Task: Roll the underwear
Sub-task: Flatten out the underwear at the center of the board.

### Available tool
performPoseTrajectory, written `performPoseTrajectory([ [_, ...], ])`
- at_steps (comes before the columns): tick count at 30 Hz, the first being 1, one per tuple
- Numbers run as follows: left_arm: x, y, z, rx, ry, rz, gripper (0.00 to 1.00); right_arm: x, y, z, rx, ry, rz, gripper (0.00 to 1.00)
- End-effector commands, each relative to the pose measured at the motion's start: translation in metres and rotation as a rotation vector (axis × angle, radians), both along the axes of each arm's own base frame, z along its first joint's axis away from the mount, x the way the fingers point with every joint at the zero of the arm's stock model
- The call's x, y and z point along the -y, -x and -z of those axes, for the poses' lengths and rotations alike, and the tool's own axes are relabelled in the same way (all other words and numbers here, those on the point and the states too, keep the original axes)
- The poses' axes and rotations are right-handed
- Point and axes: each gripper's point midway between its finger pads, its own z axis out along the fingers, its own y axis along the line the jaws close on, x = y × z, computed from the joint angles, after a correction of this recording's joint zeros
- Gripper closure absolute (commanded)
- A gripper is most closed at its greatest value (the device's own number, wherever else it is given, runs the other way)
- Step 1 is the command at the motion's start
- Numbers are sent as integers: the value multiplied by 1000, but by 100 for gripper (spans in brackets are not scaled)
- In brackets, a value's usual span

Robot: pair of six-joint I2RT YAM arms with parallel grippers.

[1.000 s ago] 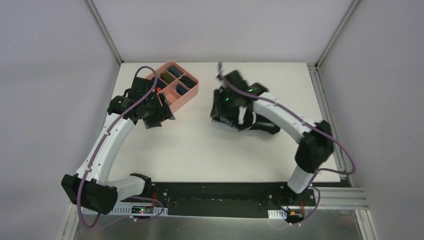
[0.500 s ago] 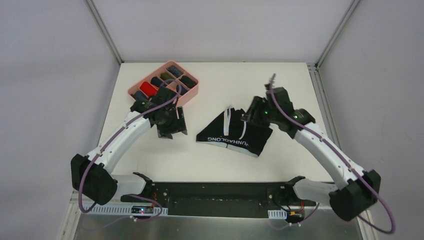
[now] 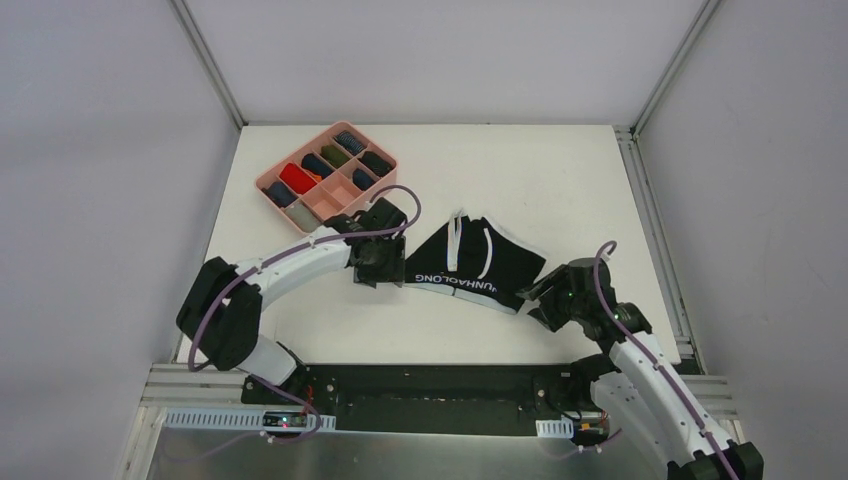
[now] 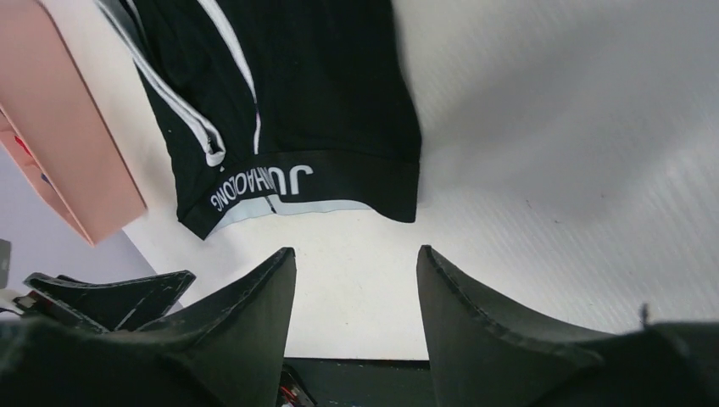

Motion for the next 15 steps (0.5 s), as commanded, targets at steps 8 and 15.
performPoseTrajectory([
  [8, 21, -43, 19, 73, 6, -37, 46, 0, 8, 24, -85, -84, 130, 40],
  [15, 20, -51, 42, 9, 28, -65, 67, -1, 4, 36, -76, -119, 173, 36],
])
